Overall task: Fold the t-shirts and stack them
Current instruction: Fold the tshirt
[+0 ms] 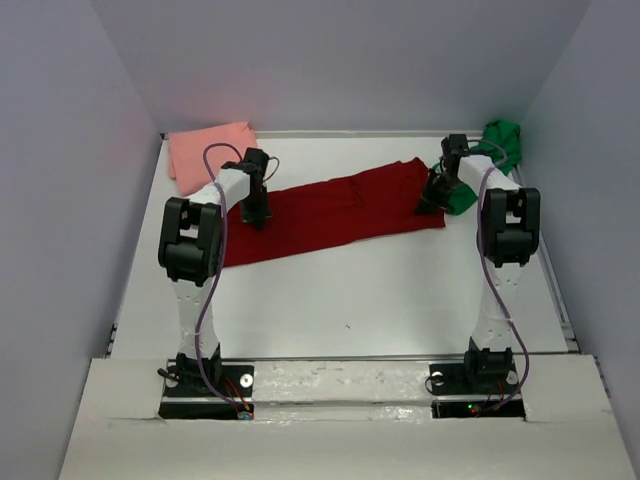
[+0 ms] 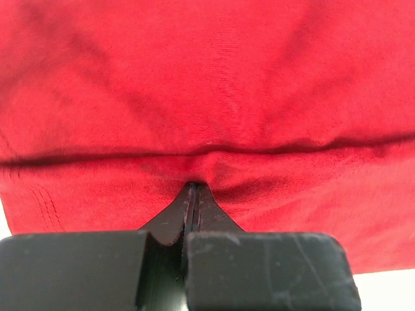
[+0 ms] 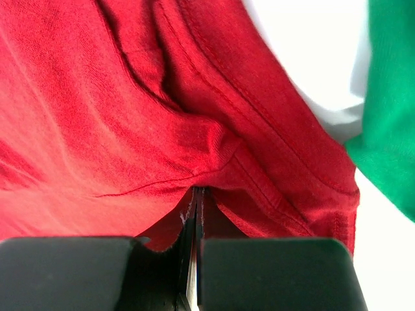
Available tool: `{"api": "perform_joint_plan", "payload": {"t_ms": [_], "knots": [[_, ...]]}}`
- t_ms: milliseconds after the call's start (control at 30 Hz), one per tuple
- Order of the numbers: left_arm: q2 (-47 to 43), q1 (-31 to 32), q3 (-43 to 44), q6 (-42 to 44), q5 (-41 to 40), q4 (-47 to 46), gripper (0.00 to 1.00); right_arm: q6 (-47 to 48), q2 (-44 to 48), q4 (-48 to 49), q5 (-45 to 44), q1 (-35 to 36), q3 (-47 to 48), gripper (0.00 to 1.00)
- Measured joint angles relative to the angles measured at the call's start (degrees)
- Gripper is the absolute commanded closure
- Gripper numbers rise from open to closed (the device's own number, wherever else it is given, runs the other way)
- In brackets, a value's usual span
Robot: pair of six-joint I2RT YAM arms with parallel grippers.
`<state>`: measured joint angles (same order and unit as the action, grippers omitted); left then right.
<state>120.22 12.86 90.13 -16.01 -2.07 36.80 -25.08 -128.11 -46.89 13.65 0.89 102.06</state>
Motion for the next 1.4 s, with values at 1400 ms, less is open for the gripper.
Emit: {"api": "perform_joint_plan", "payload": {"t_ms": [1400], "knots": [[-15.6, 44.5, -27.1, -30.3, 21.3, 3.0, 1.0, 0.2, -22.5, 3.4, 3.3, 14.0, 37.0, 1.0]]}}
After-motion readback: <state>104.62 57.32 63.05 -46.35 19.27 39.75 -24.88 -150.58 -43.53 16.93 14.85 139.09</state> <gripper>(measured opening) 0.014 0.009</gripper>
